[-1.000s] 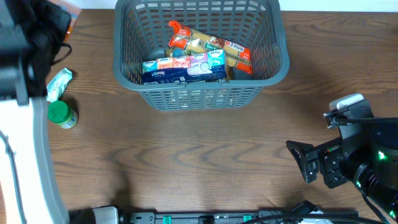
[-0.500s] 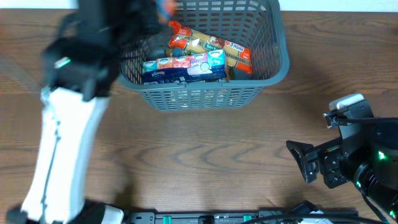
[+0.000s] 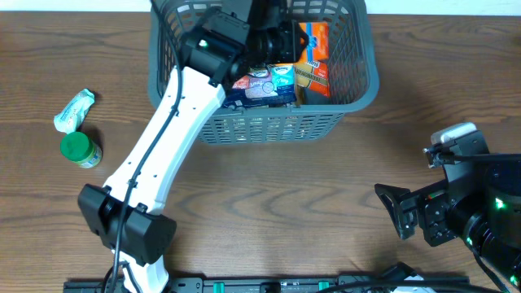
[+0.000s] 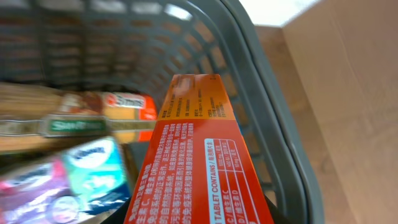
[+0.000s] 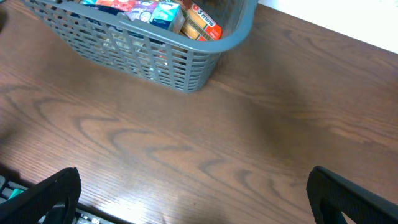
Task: Pack container
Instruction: 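Carry the Hedex box over the basket and release it inside, then move the left gripper down onto the green-capped jar, then grasp the green-capped jar by its lid with the left gripper, then lift the jar into the basket and release it, then lower the left gripper onto the mint-green wipes pack and grasp it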
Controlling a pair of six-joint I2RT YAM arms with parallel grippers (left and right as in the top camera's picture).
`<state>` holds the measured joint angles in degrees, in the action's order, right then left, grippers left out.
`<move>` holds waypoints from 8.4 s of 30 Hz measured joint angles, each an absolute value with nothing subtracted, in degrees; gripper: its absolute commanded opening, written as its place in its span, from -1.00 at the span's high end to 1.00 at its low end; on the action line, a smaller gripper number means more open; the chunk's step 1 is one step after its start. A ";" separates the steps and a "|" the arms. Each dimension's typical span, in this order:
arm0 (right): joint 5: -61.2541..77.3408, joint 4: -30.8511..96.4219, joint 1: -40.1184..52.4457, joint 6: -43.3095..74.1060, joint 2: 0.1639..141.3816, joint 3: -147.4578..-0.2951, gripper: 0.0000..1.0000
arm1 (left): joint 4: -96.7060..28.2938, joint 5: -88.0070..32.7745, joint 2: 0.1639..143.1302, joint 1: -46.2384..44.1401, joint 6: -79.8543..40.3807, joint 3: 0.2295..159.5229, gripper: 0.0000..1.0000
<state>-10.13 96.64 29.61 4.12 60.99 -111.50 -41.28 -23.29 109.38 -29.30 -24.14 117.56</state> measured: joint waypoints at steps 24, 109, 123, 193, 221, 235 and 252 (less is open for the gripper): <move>-10.13 96.64 29.61 4.10 60.99 -111.50 -0.99 | -59.27 7.05 84.20 -14.31 -28.34 118.04 -0.97; -10.13 96.64 29.61 4.10 60.99 -111.50 -0.99 | -31.00 4.75 106.63 26.30 -44.91 68.07 -0.83; -10.13 96.64 29.61 4.10 60.99 -111.50 -0.99 | -31.05 3.38 106.63 26.30 -44.71 68.07 -0.33; -10.13 96.64 29.61 4.10 61.01 -111.50 -0.99 | -40.18 14.83 80.29 -14.92 -27.92 90.35 -0.97; -10.13 96.64 29.61 4.10 61.01 -111.50 -0.98 | -33.54 8.21 112.71 22.06 -10.68 92.33 -0.97; -10.13 96.64 29.61 4.10 60.99 -111.50 -0.98 | -31.44 4.49 120.05 24.86 3.18 92.33 -0.97; -10.13 96.64 29.61 4.10 60.99 -111.50 -0.99 | -27.94 2.92 124.95 25.30 6.26 92.33 -0.94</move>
